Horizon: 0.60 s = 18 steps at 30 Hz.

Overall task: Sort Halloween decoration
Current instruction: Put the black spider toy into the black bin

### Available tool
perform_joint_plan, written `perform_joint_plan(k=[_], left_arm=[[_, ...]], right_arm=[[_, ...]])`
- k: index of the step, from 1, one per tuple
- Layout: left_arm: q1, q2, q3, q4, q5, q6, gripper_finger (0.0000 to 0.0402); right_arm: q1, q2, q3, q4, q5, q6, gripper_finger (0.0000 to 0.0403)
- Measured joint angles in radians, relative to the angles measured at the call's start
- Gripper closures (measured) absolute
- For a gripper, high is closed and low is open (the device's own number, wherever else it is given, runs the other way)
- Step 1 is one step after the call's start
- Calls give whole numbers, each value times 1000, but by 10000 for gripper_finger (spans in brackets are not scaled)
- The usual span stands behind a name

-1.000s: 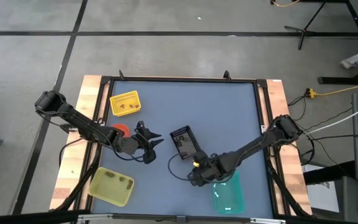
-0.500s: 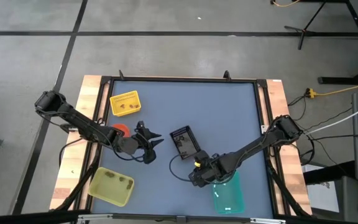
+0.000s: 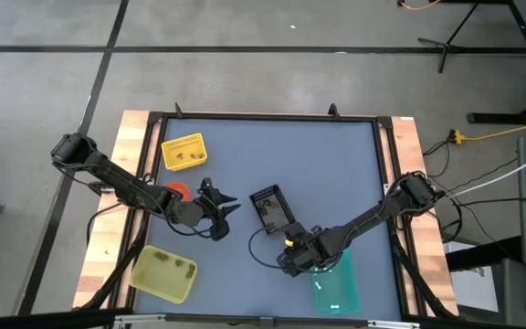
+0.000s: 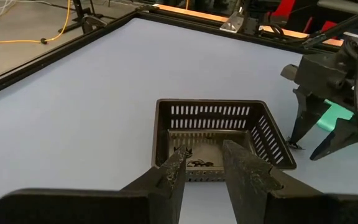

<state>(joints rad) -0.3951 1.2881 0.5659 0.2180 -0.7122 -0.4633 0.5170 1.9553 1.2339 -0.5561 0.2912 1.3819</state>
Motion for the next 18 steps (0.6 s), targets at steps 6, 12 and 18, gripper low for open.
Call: perform_joint_plan(k=[6,12,18], left_arm=[[0,0,0,0,0,0,310],[0,0,0,0,0,0,310],[0,0,0,0,0,0,310]], right_arm=[[-11,1,0,-6,16,0,224],[-22,8,0,-17,23,0,224],[-22,9,0,-20,24,0,226]])
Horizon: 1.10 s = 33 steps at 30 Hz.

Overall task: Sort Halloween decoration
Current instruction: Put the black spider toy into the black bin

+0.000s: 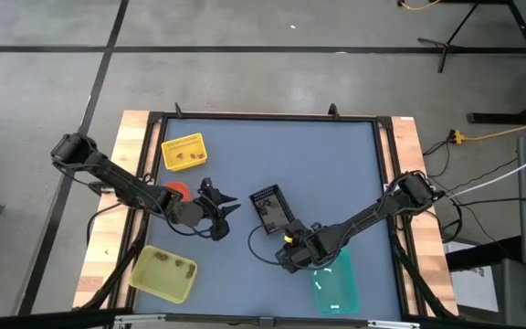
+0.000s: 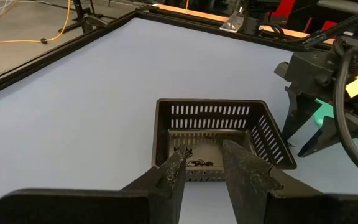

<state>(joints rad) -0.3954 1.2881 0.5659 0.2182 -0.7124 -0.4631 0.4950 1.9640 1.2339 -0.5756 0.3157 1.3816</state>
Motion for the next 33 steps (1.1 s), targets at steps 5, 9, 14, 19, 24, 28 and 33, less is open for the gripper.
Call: perform_joint_plan(k=[5,9,14,19,24,28,33], left_arm=[[0,0,0,0,0,0,310],[0,0,0,0,0,0,310],[0,0,0,0,0,0,310],[0,0,0,0,0,0,310],[0,0,0,0,0,0,310],[0,0,0,0,0,0,310],[0,0,0,0,0,0,310]], right_arm=[[0,1,0,-6,12,0,258],[0,3,-1,-7,33,0,295],[0,3,-2,-6,37,0,335],[0,3,-2,-5,37,0,360],[0,3,-2,-4,37,0,376],[0,3,-2,-2,36,0,388],[0,3,-2,-3,36,-1,401]])
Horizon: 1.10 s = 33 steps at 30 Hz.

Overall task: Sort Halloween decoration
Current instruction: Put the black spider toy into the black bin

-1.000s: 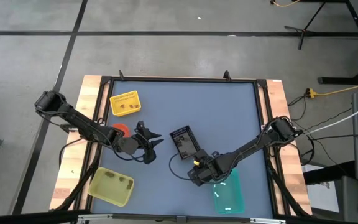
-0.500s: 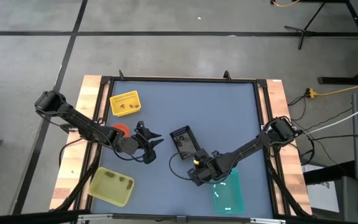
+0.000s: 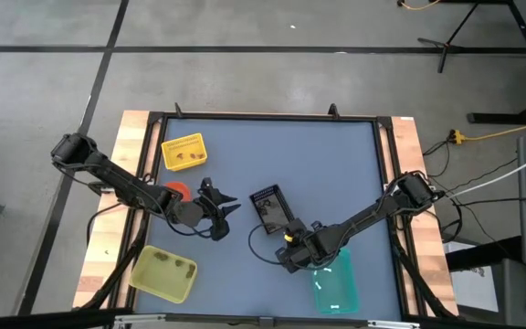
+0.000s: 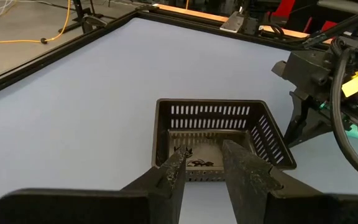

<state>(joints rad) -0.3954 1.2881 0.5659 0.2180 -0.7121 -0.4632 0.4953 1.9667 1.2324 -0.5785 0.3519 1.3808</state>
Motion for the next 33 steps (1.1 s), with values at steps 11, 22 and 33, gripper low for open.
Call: perform_joint_plan(k=[11,22,33], left_arm=[[0,0,0,0,0,0,310],[0,0,0,0,0,0,310],[0,0,0,3,0,0,310]], right_arm=[[0,0,2,-51,-34,-27,400],[0,-17,0,-148,-63,-25,400],[-21,-97,-2,-455,-56,26,400]])
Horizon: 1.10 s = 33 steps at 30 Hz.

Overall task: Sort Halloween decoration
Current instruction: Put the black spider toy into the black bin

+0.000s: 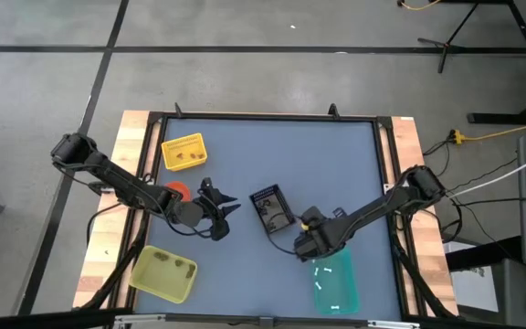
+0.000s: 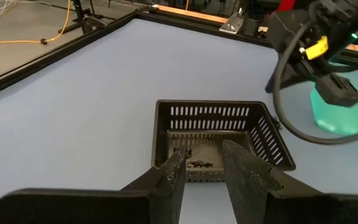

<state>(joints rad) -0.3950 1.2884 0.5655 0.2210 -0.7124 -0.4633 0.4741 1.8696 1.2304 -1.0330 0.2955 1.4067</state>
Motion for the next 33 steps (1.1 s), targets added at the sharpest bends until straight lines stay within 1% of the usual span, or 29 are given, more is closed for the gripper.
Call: perform_joint_plan(k=[5,9,13,16,21,24,27,33], left_arm=[[0,0,0,-1,0,0,310],[0,0,0,0,0,0,310],[0,0,0,4,0,0,310],[0,0,0,4,0,0,310],[0,0,0,4,0,-3,310],[0,0,0,4,0,-3,310],[0,0,0,4,0,-3,310],[0,0,0,-3,0,2,310]], right_arm=[[-11,-17,0,-43,-3,-28,400],[-12,-46,10,-18,-5,-61,400],[-11,-49,54,-7,-9,-145,400],[-11,-49,64,29,-9,-182,400],[-11,-49,64,106,-25,-173,400],[-11,-49,64,134,-43,-117,395],[-11,-49,64,151,-47,-83,369],[-10,-47,64,164,-65,57,284]])
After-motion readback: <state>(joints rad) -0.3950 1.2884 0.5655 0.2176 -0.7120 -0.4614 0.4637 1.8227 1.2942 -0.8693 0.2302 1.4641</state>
